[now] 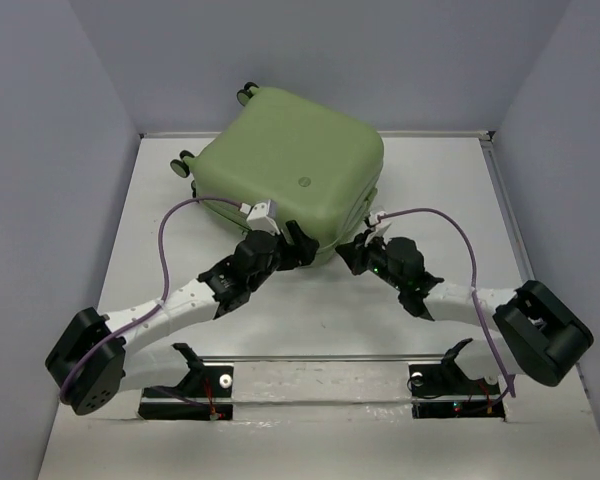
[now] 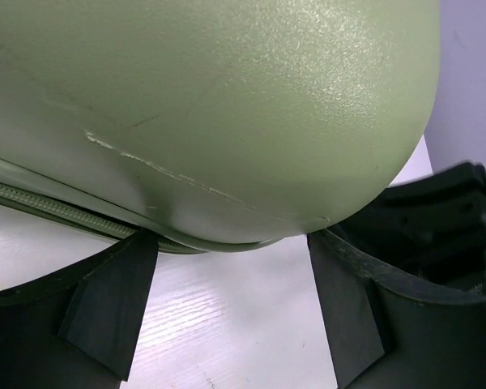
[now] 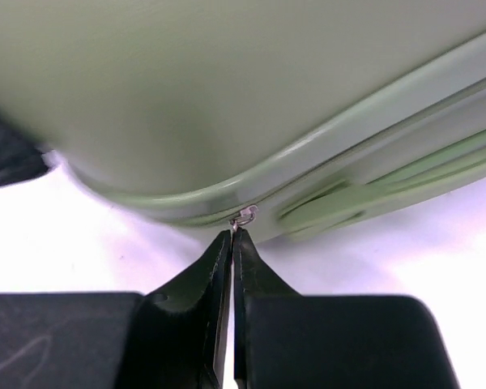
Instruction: Pack the luggage
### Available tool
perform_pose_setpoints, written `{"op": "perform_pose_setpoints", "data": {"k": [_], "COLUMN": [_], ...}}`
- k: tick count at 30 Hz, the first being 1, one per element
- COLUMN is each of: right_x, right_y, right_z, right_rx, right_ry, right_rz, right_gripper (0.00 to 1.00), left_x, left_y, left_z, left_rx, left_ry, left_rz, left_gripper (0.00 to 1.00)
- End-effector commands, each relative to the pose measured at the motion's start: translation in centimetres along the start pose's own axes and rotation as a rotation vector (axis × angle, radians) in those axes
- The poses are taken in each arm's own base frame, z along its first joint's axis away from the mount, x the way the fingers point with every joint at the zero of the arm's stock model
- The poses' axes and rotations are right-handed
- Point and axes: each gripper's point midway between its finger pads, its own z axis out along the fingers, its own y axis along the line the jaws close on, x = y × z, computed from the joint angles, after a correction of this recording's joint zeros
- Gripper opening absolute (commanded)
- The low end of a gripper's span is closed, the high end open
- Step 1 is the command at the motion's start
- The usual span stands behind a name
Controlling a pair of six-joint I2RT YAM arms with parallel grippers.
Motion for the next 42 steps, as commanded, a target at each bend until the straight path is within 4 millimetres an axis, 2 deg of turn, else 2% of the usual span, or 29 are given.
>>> {"op": "perform_pose_setpoints", "data": {"k": [1,4,5,6,7,8,12,14,15,17,19,21,22,24,25,26,28,29,30,31,32,33,34,35,36,38,39,40,42], "right_x": [3.7,5.0,5.9,6.2,5.9,5.9,3.1,1.7,0.6,-0.7,-1.6,-1.1,-0.4,0.3,1.2,1.3,1.9,2.2,2.5,2.5,2.6,2.7,2.7,2.7,2.7,2.7,2.8,2.9,3.1], "right_y": [6.6,7.8,8.8,9.1,9.8,11.2,14.8,14.8,15.3,15.6,15.9,15.7,15.1,14.5,14.0,14.0,13.9,13.9,13.8,13.8,13.8,13.7,13.6,13.6,13.7,13.6,13.6,13.5,13.3], "right_z": [-2.5,-4.0,-4.6,-4.8,-4.7,-4.7,-2.4,-0.7,0.2,0.7,1.0,1.1,0.8,0.4,0.1,0.0,-0.1,-0.1,-0.1,0.0,0.0,0.0,0.0,0.0,0.0,0.0,-0.1,-0.1,-0.3], "right_rx": [-0.099,-0.088,-0.106,-0.098,-0.111,-0.149,-0.195,-0.135,-0.129,-0.127,-0.131,-0.117,-0.099,-0.08,-0.071,-0.071,-0.074,-0.073,-0.071,-0.07,-0.068,-0.064,-0.061,-0.061,-0.064,-0.064,-0.065,-0.064,-0.059], "right_ry": [0.124,0.171,0.211,0.221,0.218,0.214,0.143,0.09,0.069,0.031,-0.004,0.012,0.023,0.035,0.052,0.056,0.076,0.085,0.093,0.093,0.096,0.095,0.097,0.098,0.098,0.102,0.106,0.108,0.112], "right_rz": [-0.007,-0.003,-0.007,-0.005,0.012,0.01,0.0,0.0,-0.018,-0.016,-0.005,0.0,0.016,0.03,0.035,0.04,0.039,0.043,0.046,0.047,0.047,0.044,0.042,0.037,0.036,0.028,0.023,0.019,0.015], "right_gripper": [0.07,0.07,0.07,0.07,0.07,0.07,0.07,0.07,0.07,0.07,0.07,0.07,0.07,0.07,0.07,0.07,0.07,0.07,0.07,0.07,0.07,0.07,0.07,0.07,0.07,0.07,0.07,0.07,0.07], "left_x": [-5.3,-6.0,-5.5,-6.0,-5.7,-5.6,-5.3,-5.6,-6.1,-8.1,-8.9,-10.2,-11.4,-12.9,-15.1,-15.5,-17.8,-19.7,-21.2,-22.2,-22.7,-24.1,-25.4,-26.0,-27.0,-27.5,-28.8,-28.7,-29.3], "left_y": [-3.2,-5.0,-5.4,-6.3,-6.5,-7.1,-9.4,-9.6,-8.9,-8.7,-7.1,-6.2,-4.6,-2.3,0.8,1.3,3.0,5.0,5.6,6.6,8.3,10.4,11.2,13.6,14.0,15.7,15.9,17.0,17.9], "left_z": [1.9,2.4,2.8,2.8,3.2,3.4,3.7,3.5,3.3,2.0,1.2,-0.6,-1.9,-3.3,-4.5,-5.1,-6.2,-6.8,-7.3,-7.4,-6.8,-7.2,-7.2,-6.8,-6.6,-5.2,-5.0,-3.9,-2.8], "left_rx": [0.049,0.098,0.114,0.139,0.144,0.161,0.216,0.19,0.149,0.118,0.057,0.037,0.02,-0.007,-0.072,-0.047,-0.064,-0.113,-0.138,-0.162,-0.198,-0.236,-0.241,-0.28,-0.272,-0.282,-0.285,-0.306,-0.321], "left_ry": [-0.153,-0.152,-0.133,-0.14,-0.128,-0.119,-0.085,-0.071,-0.063,-0.102,-0.079,-0.091,-0.094,-0.104,-0.149,-0.13,-0.167,-0.209,-0.237,-0.25,-0.241,-0.265,-0.293,-0.299,-0.322,-0.314,-0.339,-0.326,-0.323], "left_rz": [-0.007,-0.015,-0.022,-0.029,-0.027,-0.026,-0.001,0.041,0.075,0.103,0.143,0.137,0.11,0.076,0.041,0.024,-0.007,-0.03,-0.03,-0.039,-0.06,-0.093,-0.122,-0.164,-0.181,-0.245,-0.248,-0.271,-0.285], "left_gripper": [0.84,0.84,0.84,0.83,0.83,0.83,0.8,0.8,0.81,0.82,0.88,0.94,0.98,0.99,0.99,0.99,0.99,0.99,0.99,0.99,0.99,0.99,0.99,0.99,0.99,0.99,0.99,0.99,0.99]}}
